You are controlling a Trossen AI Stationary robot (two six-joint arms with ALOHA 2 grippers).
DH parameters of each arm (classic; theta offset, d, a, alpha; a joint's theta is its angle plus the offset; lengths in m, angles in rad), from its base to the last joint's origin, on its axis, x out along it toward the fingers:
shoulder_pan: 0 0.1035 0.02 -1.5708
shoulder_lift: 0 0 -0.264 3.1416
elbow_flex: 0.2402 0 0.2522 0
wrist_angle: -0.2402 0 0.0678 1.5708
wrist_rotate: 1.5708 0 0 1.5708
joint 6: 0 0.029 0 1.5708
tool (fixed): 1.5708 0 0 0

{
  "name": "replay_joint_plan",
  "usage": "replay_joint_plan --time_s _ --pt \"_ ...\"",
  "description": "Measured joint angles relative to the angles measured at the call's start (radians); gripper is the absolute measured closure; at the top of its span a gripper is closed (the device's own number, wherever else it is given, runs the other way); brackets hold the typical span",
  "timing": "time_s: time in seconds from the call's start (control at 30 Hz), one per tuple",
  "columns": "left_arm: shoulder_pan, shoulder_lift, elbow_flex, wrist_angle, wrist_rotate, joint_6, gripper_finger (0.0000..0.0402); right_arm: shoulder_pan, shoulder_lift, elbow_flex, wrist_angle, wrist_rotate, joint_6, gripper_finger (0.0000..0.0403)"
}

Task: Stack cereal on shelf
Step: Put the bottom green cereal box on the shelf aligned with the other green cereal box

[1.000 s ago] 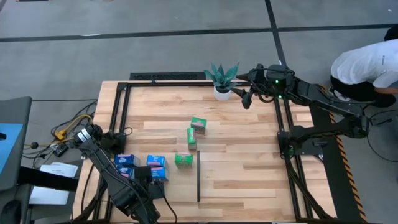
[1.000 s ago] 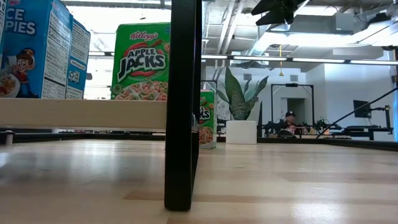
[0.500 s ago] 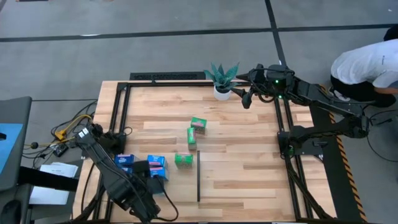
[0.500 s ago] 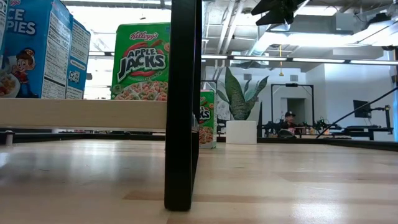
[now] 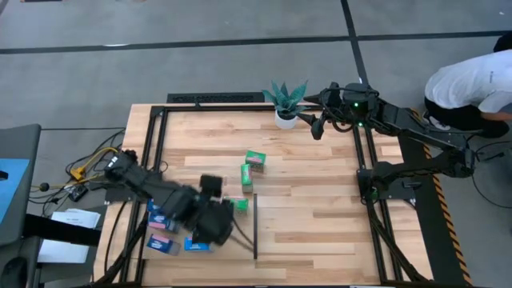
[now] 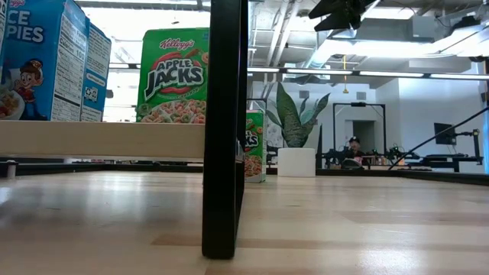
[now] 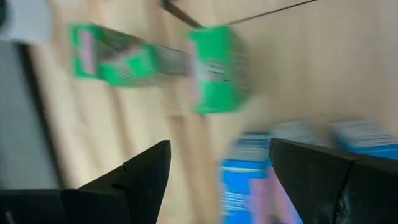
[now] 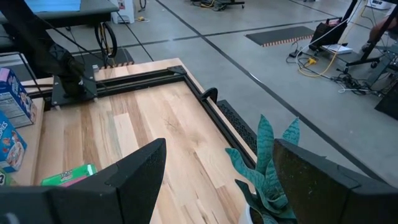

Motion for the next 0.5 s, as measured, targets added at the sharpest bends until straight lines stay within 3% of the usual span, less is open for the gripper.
replay_joint_plan --time_s 0.17,0.33,0.43,0.5 --pt "0.105 -0.033 0.0 0.0 -0.057 0.286 0.0139 0.0 0.0 0.0 0.0 0.0 -0.001 0.0085" --pt "0.253 -0.068 0.0 -0.001 0.0 0.494 0.0139 0.0 0.0 0.0 -0.002 0.0 -0.016 0.0085" --pt "0.364 -0.076 0.0 0.018 0.077 0.5 0.0139 0.0 0.0 0.0 -0.007 0.0 -0.016 0.0085" --pt "0.435 -0.075 0.0 0.045 0.115 0.41 0.0139 0.0 0.0 0.0 -0.017 0.0 -0.016 0.0085"
